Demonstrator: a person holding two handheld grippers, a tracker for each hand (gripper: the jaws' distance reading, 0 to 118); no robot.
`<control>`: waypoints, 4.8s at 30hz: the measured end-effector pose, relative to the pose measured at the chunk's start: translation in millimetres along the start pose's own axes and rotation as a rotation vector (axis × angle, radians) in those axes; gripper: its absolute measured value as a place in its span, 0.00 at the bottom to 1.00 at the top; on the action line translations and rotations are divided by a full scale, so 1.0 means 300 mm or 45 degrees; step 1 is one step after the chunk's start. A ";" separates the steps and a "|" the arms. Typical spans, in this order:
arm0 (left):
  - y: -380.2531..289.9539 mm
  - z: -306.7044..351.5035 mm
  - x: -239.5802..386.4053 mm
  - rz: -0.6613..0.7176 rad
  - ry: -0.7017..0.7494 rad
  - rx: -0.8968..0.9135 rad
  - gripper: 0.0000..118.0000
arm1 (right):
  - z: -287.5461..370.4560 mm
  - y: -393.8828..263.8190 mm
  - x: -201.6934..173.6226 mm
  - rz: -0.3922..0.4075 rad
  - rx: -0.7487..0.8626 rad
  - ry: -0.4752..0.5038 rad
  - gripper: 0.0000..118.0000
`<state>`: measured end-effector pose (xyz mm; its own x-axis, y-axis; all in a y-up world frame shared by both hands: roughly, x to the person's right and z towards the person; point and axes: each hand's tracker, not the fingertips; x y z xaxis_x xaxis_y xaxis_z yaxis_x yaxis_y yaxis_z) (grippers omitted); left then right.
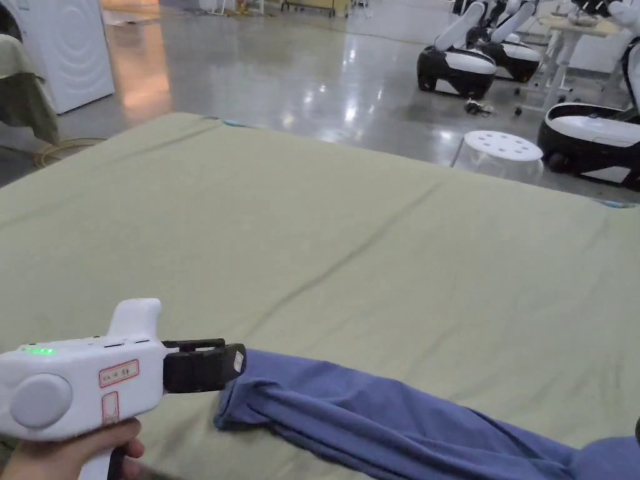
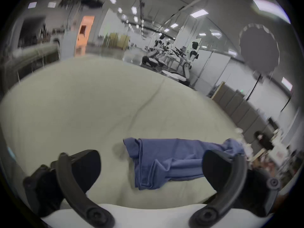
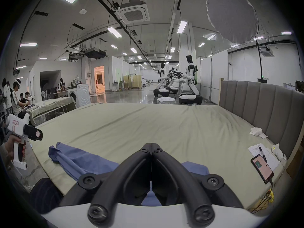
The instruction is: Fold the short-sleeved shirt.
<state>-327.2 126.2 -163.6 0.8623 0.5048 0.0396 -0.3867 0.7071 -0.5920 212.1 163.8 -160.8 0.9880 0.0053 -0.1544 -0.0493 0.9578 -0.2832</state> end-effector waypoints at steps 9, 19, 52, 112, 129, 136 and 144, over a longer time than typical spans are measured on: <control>-0.116 -0.225 -0.296 0.662 -0.724 -0.221 1.00 | -0.035 0.005 -0.085 -0.009 -0.053 0.043 0.04; -0.124 -0.419 -0.207 0.675 -0.437 -0.415 0.10 | -0.058 0.034 -0.129 -0.012 -0.067 0.063 0.04; 0.008 -0.335 0.502 -0.027 -0.258 -0.115 0.97 | 0.033 -0.029 -0.076 -0.152 -0.013 0.149 0.04; 0.039 -0.295 0.387 -0.199 0.301 -0.226 0.13 | 0.002 -0.043 -0.133 -0.137 -0.112 0.183 0.04; -0.228 -0.409 0.929 -0.624 -0.046 -0.310 0.94 | 0.045 -0.090 -0.051 -0.174 -0.137 0.166 0.05; -0.128 -0.393 0.654 -0.019 -0.008 -0.242 0.60 | 0.041 -0.110 -0.028 -0.216 -0.157 0.149 0.05; -0.352 -0.600 0.710 0.219 -0.339 -0.383 0.16 | 0.013 -0.105 -0.021 -0.203 -0.198 0.145 0.05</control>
<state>-43.9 69.9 -237.4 0.6643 0.7404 0.1025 -0.3707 0.4455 -0.8149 207.9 134.7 -147.1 0.9626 -0.1835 -0.1993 0.0755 0.8882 -0.4531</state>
